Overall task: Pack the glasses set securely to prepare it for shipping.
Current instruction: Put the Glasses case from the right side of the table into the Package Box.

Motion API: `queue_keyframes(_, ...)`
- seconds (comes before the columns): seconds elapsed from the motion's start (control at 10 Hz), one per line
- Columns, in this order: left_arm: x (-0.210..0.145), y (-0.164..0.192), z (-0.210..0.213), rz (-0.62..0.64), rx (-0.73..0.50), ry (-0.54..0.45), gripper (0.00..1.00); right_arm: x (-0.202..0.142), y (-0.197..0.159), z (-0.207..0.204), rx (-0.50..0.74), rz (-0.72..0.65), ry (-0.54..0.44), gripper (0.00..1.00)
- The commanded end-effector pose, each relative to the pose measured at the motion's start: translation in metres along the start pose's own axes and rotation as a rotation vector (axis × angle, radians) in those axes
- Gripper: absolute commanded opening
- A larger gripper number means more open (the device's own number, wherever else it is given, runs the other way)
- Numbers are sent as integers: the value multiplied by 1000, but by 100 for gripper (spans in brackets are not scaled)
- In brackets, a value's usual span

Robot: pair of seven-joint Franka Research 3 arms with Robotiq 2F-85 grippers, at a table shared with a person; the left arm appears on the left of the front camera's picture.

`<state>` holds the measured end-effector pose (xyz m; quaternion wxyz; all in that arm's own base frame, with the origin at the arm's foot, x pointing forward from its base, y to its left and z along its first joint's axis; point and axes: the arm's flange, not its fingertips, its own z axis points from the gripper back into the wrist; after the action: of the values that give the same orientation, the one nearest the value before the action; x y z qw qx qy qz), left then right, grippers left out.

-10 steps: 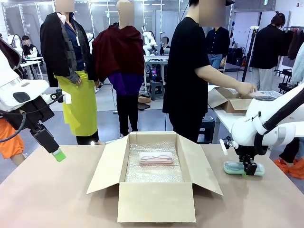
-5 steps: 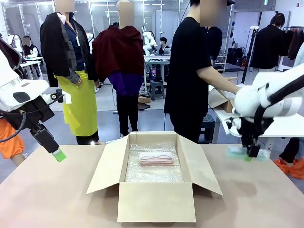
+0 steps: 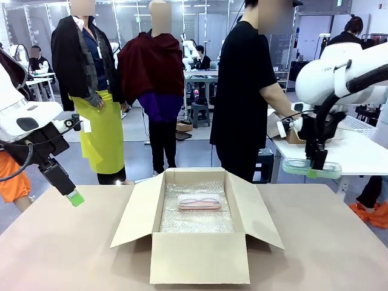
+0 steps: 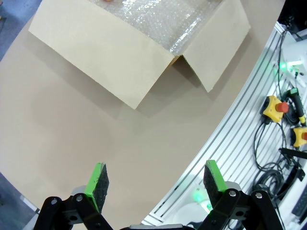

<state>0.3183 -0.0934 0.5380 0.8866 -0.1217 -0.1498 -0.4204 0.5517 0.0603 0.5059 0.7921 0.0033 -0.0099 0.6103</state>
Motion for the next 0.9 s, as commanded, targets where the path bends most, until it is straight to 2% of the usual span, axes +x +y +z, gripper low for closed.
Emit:
queue_keyframes(0.0, 0, -1, 1, 6, -9, -14, 100, 41, 24, 15, -41, -14, 34, 23)
queue_keyframes(0.4, 0, -1, 1, 6, -9, -14, 100, 146, 69, 19, -42, 0, 45, 23)
queue_keyframes(0.8, 0, -1, 1, 6, -9, -14, 100, 240, 121, -16, -78, 2, 35, 23)
